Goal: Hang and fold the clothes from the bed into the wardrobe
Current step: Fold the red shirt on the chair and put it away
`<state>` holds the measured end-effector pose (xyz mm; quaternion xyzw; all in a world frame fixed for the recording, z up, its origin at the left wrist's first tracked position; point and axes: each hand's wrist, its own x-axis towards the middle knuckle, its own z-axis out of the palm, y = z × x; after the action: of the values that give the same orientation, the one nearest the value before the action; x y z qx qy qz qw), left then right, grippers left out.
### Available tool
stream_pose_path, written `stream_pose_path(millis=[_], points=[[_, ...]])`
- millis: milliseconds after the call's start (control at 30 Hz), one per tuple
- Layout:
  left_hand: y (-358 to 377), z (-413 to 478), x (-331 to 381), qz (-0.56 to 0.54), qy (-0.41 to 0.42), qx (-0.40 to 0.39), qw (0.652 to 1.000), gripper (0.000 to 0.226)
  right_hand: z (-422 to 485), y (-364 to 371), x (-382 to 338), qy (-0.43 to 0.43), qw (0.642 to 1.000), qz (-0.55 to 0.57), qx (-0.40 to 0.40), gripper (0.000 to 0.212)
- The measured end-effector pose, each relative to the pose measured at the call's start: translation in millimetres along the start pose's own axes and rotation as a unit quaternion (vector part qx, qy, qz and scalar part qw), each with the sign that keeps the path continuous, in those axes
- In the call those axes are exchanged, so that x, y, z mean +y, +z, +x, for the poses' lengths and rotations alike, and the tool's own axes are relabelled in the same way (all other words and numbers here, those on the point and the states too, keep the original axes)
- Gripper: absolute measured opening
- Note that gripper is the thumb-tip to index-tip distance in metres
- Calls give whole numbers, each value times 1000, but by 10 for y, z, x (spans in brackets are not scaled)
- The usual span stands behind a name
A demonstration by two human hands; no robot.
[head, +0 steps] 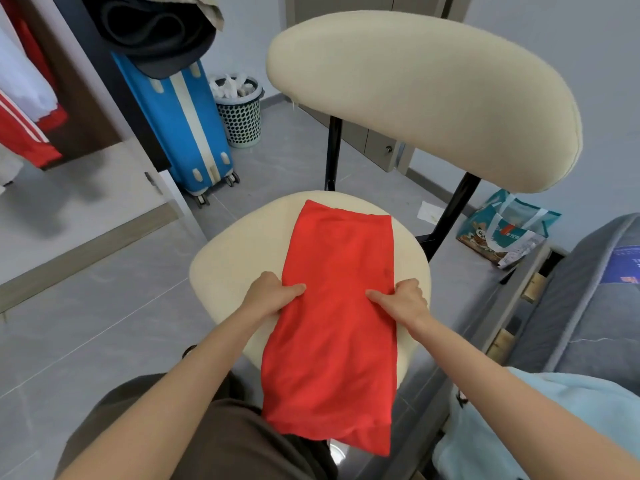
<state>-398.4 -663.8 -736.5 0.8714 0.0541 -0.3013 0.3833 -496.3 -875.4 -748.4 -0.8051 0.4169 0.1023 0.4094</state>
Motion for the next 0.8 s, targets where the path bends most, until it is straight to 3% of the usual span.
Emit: stream_pose_path(millis=[67, 167, 333, 433, 500, 567, 633, 700, 800], points=[[25, -5, 30, -67, -9, -25, 997, 39, -1, -7, -4, 5, 996, 75, -54, 65], [52, -26, 100, -155, -20, -66, 986, 45, -30, 0, -48, -10, 981, 155, -119, 46], [-9, -110, 130, -209, -19, -114, 971, 42, -110, -199, -63, -29, 960, 206, -186, 45], [-65, -218, 95, -224, -2, -118, 967, 46, -183, -308, -18, -52, 960, 204, -185, 54], [-98, -284, 14, -214, 14, -133, 968, 71, -265, -337, 32, -69, 960, 191, -194, 80], [-129, -373, -81, -154, 54, -161, 973, 118, -380, -354, 65, -124, 960, 139, -211, 111], [-152, -497, -137, -46, 141, -175, 973, 136, -480, -368, 90, -201, 955, 69, -205, 115], [-166, -585, -160, 40, 228, -156, 960, 121, -566, -411, 96, -249, 952, 15, -175, 92], [-257, -708, -120, 114, 283, -89, 948, 78, -667, -545, 66, -292, 946, -63, -126, 56]])
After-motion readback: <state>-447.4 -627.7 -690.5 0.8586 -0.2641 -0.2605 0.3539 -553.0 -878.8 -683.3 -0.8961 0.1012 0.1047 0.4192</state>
